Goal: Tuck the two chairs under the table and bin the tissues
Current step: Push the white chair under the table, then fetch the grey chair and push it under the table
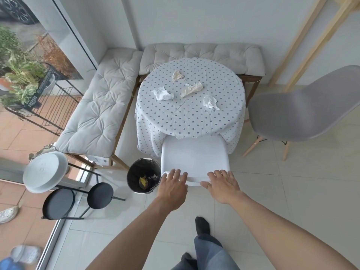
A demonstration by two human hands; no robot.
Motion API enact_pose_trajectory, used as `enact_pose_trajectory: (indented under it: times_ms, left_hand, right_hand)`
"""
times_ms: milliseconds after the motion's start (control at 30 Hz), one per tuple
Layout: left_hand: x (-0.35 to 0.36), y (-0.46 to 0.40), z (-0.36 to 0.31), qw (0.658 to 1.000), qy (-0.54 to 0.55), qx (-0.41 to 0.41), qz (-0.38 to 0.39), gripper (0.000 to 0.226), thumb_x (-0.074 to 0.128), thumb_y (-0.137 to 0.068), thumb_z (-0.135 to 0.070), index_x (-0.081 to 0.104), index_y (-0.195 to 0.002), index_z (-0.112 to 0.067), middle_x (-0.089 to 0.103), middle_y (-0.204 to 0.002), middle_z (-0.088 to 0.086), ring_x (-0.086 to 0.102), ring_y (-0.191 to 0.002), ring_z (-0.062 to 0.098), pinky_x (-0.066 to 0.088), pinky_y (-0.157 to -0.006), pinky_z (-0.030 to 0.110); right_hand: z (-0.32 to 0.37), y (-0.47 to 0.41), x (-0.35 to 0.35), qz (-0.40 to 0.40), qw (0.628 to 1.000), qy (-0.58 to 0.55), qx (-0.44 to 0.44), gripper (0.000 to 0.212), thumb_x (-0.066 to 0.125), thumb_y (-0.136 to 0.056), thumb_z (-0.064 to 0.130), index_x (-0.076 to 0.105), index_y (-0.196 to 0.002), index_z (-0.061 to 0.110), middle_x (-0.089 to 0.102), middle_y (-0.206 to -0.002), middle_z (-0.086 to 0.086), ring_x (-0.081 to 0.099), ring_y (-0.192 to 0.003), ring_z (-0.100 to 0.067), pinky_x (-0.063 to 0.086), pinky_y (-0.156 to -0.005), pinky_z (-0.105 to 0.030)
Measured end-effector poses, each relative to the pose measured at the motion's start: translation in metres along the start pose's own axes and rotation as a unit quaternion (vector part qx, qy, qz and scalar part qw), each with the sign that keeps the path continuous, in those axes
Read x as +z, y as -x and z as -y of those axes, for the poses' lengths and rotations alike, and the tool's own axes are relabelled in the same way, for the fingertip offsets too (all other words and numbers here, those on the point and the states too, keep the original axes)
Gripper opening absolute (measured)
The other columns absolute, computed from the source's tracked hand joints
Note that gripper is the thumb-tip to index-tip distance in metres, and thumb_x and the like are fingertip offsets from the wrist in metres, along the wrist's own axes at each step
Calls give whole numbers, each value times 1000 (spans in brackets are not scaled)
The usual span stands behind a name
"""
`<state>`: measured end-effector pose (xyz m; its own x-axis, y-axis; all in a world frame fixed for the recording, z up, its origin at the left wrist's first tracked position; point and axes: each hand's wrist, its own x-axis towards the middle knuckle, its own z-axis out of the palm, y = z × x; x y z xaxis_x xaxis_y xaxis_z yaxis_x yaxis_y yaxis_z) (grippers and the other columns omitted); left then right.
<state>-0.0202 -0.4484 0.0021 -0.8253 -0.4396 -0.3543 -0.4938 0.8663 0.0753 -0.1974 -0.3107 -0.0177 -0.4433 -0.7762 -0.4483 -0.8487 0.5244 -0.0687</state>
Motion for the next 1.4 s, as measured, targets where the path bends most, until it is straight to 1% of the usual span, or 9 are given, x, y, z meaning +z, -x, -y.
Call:
enact_pose_trajectory:
  times_ms: [100, 200, 267, 333, 567, 933, 1133, 1267, 1400]
  left_hand:
    - [-8, 2, 3, 1000, 7, -11, -1, 54, 30, -111, -37, 21, -160, -16, 21, -170, 15, 13, -158, 34, 19, -124, 54]
    - [-17, 7, 3, 1000, 11, -17, 0, 56, 28, -111, -39, 18, -162, -16, 16, -172, 14, 10, -159, 33, 18, -125, 56]
    - [-24, 10, 0, 1000, 12, -18, 0, 57, 26, -111, -39, 15, -162, -16, 12, -173, 15, 6, -159, 33, 17, -125, 57]
    - [-29, 14, -6, 1000, 12, -14, -1, 58, 25, -111, -39, 14, -163, -16, 9, -173, 16, 3, -160, 33, 16, -125, 58]
    - [-43, 21, -45, 999, 32, 13, -6, 60, 24, -111, -43, 9, -164, -18, 1, -174, 14, -3, -160, 33, 11, -126, 60]
    - [-76, -10, -156, 997, 39, 71, -3, 64, 20, -110, -51, 3, -165, -23, -6, -175, 9, -9, -160, 30, 6, -127, 60]
    - [-87, -48, -260, 994, 22, 105, 4, 65, 18, -110, -53, 3, -166, -24, -7, -175, 8, -10, -160, 29, 4, -127, 60]
    - [-103, -80, -336, 994, 22, 105, 9, 66, 18, -110, -54, 0, -166, -24, -9, -175, 9, -12, -159, 29, 2, -127, 59]
    - [-120, -113, -408, 994, 24, 105, -2, 66, 20, -110, -54, -1, -166, -25, -10, -175, 9, -12, -159, 30, 3, -127, 61]
  right_hand:
    - [-3, 7, -3, 4, 1000, -28, 5, 70, 21, -102, 70, 45, -144, 18, 48, -149, -9, 33, -142, -32, 29, -114, -52]
    - [-4, 18, -10, 28, 998, -61, -5, 74, 20, -102, 69, 29, -157, 19, 20, -169, -10, 7, -157, -33, 13, -124, -56]
    - [-4, 28, -17, 31, 996, -78, 3, 77, 17, -102, 70, 19, -161, 21, 4, -173, -9, -6, -158, -30, 4, -126, -55]
    - [-7, 40, -24, 25, 996, -85, 11, 79, 16, -101, 71, 14, -163, 22, -3, -174, -7, -12, -158, -28, 2, -126, -55]
    - [-33, 89, -45, -5, 995, -89, 42, 79, 15, -102, 70, 9, -164, 22, -9, -174, -6, -15, -158, -28, -2, -126, -56]
    - [-123, 145, -53, -48, 987, -104, 113, 83, 12, -99, 74, 9, -164, 23, -12, -173, -6, -17, -158, -27, -2, -125, -60]
    - [-227, 175, -47, -63, 981, -117, 144, 83, 13, -99, 74, 12, -164, 23, -12, -173, -7, -16, -158, -29, -2, -125, -60]
    - [-317, 192, -59, -72, 977, -122, 160, 81, 14, -100, 73, 16, -163, 23, -10, -173, -7, -15, -158, -29, 0, -125, -61]
    - [-400, 207, -76, -83, 975, -118, 167, 82, 14, -100, 73, 14, -164, 22, -10, -173, -7, -14, -158, -29, -1, -125, -60]
